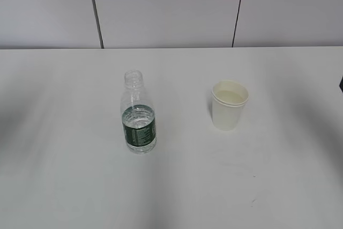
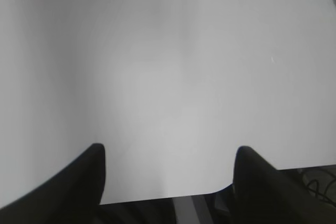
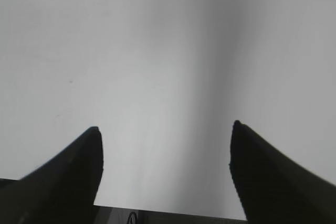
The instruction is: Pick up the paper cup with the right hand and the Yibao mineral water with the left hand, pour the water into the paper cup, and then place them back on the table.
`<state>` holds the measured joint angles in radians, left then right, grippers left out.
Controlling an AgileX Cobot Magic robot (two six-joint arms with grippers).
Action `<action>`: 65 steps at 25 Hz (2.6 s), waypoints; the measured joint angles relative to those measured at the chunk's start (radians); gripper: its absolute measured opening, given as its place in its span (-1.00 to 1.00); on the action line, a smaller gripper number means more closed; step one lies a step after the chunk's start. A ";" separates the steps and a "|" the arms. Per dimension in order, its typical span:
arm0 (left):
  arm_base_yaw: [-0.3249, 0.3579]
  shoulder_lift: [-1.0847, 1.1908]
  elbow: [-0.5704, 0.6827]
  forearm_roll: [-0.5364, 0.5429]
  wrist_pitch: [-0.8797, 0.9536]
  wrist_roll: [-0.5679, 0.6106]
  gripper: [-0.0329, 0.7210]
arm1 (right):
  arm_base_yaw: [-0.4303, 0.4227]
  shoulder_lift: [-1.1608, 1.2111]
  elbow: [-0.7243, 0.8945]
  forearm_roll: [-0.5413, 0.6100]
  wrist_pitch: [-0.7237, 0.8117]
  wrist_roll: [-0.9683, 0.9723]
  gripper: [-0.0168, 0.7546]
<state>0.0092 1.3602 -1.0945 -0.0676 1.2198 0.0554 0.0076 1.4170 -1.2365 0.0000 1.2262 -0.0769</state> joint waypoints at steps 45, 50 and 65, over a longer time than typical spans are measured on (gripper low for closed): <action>0.000 -1.379 0.534 0.009 0.014 0.000 0.33 | 0.000 -1.222 0.747 -0.012 -0.074 0.001 0.56; 0.000 -1.380 0.573 0.009 -0.083 0.000 0.33 | 0.000 -1.365 0.749 -0.012 -0.080 0.001 0.56; 0.000 -1.380 0.582 0.010 -0.104 0.007 0.26 | 0.000 -1.436 0.749 -0.014 -0.080 0.005 0.56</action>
<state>0.0092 -0.0200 -0.5121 -0.0574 1.1153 0.0626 0.0076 -0.0185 -0.4876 -0.0141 1.1457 -0.0717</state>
